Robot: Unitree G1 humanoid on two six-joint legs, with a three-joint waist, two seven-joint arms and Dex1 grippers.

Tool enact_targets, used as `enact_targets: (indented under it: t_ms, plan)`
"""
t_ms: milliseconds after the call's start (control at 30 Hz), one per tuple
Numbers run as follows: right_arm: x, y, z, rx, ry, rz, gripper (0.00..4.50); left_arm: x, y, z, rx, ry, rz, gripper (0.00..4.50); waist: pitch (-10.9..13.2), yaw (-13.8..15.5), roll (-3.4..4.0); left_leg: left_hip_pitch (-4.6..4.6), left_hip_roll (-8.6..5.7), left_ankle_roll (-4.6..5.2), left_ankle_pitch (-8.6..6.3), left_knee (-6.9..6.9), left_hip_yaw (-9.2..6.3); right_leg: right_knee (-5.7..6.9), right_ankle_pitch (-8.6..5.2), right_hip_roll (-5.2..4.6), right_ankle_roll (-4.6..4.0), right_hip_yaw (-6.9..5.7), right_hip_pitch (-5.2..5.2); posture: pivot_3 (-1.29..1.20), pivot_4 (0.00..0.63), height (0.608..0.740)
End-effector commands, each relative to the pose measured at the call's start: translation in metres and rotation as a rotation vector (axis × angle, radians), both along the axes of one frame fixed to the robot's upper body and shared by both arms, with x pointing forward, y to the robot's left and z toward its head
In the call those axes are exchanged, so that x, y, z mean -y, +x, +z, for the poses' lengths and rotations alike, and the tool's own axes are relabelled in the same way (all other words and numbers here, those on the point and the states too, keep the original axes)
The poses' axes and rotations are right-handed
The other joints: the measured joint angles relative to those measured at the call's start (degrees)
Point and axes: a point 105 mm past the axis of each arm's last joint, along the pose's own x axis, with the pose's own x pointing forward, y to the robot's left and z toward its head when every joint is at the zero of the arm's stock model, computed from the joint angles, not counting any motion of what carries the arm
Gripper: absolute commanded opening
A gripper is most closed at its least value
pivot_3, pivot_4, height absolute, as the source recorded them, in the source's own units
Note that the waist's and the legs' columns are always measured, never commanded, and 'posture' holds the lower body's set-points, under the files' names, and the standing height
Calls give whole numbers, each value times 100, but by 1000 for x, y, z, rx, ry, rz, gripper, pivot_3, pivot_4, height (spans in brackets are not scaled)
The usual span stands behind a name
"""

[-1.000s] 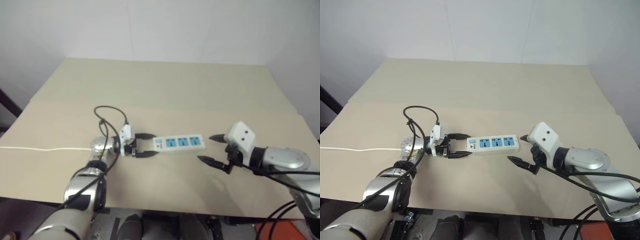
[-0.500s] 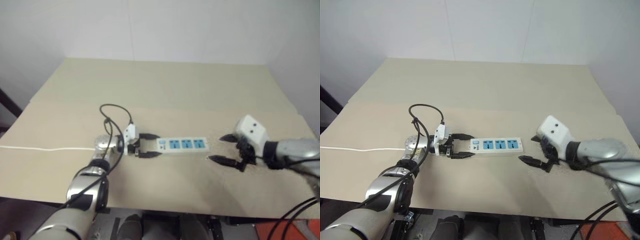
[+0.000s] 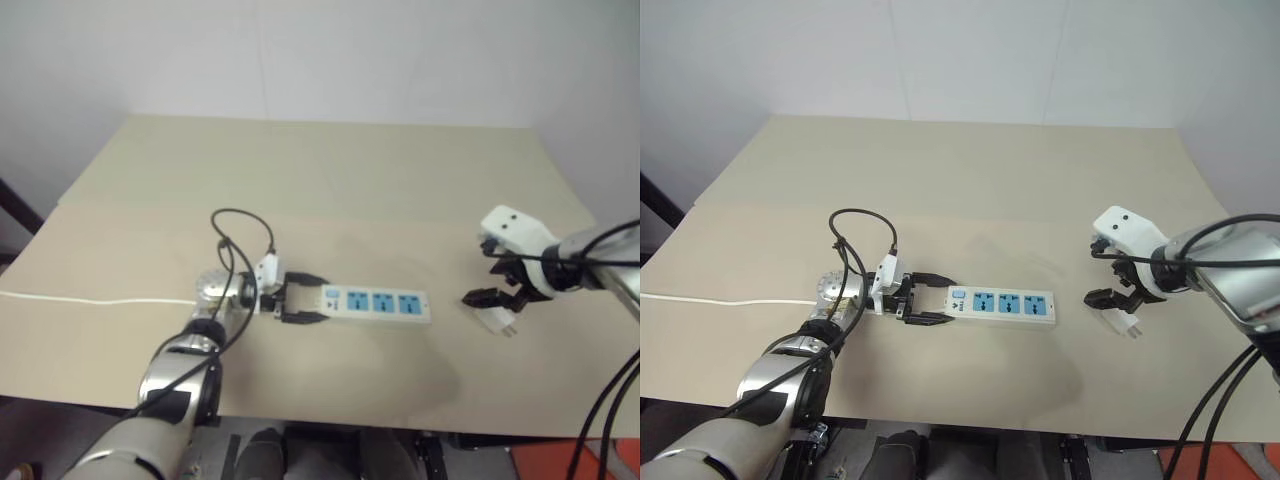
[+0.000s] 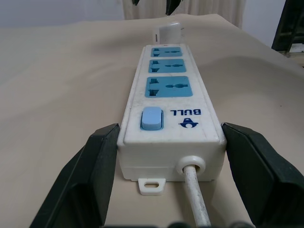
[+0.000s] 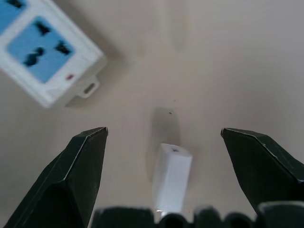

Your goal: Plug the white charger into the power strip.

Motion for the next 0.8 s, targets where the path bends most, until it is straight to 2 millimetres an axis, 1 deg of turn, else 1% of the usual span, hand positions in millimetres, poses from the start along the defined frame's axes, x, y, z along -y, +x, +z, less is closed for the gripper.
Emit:
enact_targets:
  t_ms: [33,133,300,600,800]
  plan:
    - [12,4,5,2,-58,-28,4500,2,-4,-4,12,26,-30,3173,0,2,0,-1,0,0,0,0,0,-1,0,0,0,0,0,0,150,740]
    - [16,5,0,-23,-76,-40,4500,2,-5,-5,13,25,-31,3173,-1,0,1,-2,-1,0,0,0,1,-1,0,-1,0,0,-1,0,150,740]
    - [17,0,-10,-74,-69,-40,4500,2,-6,-5,16,15,-29,3173,-3,-4,6,-3,0,0,0,0,1,1,0,-1,0,0,-5,0,150,740]
    - [21,2,-29,-129,-46,-77,4500,2,-6,-5,19,6,-26,3173,-5,-8,8,-2,-1,0,0,1,1,2,0,-1,0,0,-4,0,150,740]
    - [20,5,-34,-141,-17,-88,4500,0,-7,-6,17,5,-23,3173,-7,-13,13,-2,-1,0,0,1,1,3,1,-1,-1,0,-4,0,150,740]
